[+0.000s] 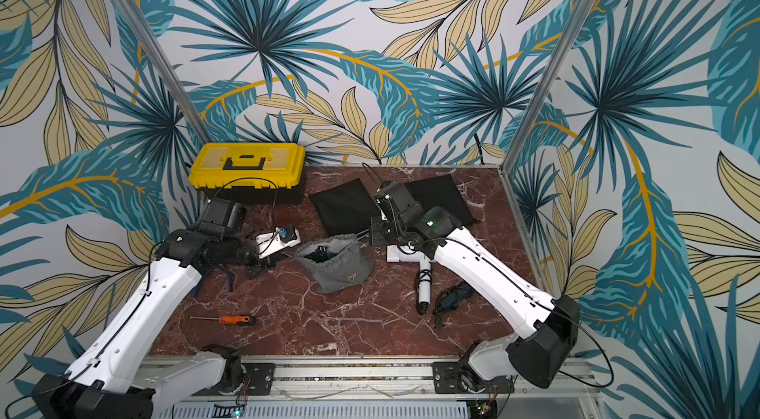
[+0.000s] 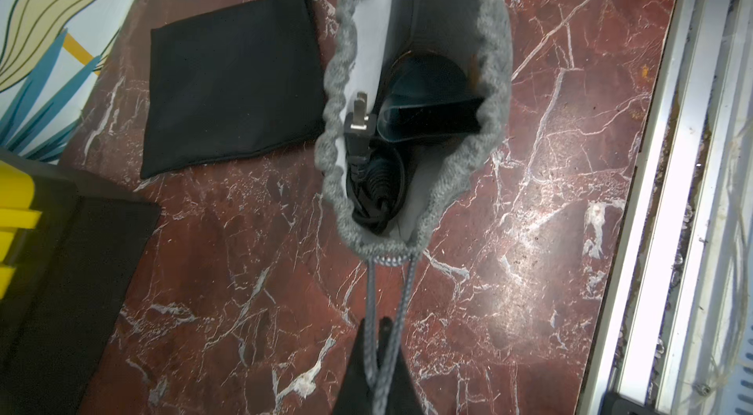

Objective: Pack away hair dryers
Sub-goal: Pull the drawstrings on both sides of the drawstring bag.

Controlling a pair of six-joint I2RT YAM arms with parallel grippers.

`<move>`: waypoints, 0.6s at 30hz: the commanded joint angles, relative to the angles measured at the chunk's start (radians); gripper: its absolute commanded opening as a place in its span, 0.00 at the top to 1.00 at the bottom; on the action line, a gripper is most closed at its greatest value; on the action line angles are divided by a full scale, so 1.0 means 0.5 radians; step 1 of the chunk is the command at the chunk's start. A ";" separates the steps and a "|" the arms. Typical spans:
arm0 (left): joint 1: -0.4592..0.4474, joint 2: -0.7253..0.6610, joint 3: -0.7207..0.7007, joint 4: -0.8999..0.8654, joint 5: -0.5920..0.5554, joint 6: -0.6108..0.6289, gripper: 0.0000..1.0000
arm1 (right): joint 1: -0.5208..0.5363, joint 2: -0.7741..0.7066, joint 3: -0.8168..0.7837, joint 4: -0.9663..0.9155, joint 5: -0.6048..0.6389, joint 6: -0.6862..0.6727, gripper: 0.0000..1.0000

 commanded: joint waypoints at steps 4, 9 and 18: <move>0.030 -0.036 0.147 -0.040 -0.252 0.050 1.00 | -0.134 -0.145 0.080 -0.146 0.202 -0.024 1.00; 0.196 0.009 0.262 -0.042 -0.245 -0.010 1.00 | -0.265 -0.270 0.023 -0.131 0.182 -0.015 1.00; 0.504 0.094 0.421 -0.019 -0.125 -0.142 1.00 | -0.458 -0.446 -0.093 -0.164 0.128 -0.025 1.00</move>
